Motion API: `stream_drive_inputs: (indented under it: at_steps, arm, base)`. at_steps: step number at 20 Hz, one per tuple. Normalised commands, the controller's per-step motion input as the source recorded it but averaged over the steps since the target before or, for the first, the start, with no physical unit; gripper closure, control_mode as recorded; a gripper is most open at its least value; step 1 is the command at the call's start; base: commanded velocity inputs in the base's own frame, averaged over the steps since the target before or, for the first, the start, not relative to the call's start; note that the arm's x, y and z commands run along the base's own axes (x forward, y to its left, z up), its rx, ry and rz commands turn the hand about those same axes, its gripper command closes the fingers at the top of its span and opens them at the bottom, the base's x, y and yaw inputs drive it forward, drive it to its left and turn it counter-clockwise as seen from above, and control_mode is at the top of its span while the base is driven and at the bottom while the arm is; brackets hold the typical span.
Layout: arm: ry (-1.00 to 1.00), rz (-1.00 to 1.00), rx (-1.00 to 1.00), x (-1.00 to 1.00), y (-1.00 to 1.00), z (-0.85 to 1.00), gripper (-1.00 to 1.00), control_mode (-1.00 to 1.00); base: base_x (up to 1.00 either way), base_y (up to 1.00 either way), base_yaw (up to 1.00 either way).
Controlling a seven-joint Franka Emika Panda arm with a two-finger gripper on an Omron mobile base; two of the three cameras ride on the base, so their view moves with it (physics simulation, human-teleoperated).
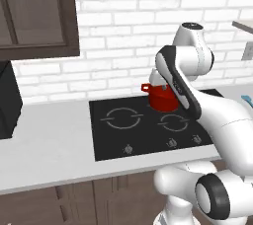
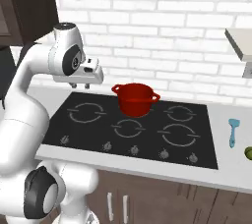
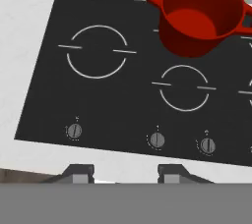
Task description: Put the lime and lime in the pot. Retrieve the spatula and lightly stir the vegetables in the pot.
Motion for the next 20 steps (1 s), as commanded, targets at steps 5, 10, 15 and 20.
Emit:
stream_drive_inputs:
  at_steps: [5,10,15,20]
  arm:
    - [0.0,0.0,0.0,0.0,0.0,0.0,-1.0,1.0]
    - [0.0,0.0,0.0,0.0,0.0,0.0,-1.0,1.0]
    - [0.0,0.0,0.0,0.0,0.0,0.0,-1.0,1.0]
    - [0.0,0.0,0.0,0.0,0.0,0.0,-1.0,1.0]
  base:
    - [-0.25,-0.42,-0.04]
    - [-0.35,-0.98,-0.17]
    - [0.14,-0.95,-0.1]
    - [0.44,-0.41,-0.05]
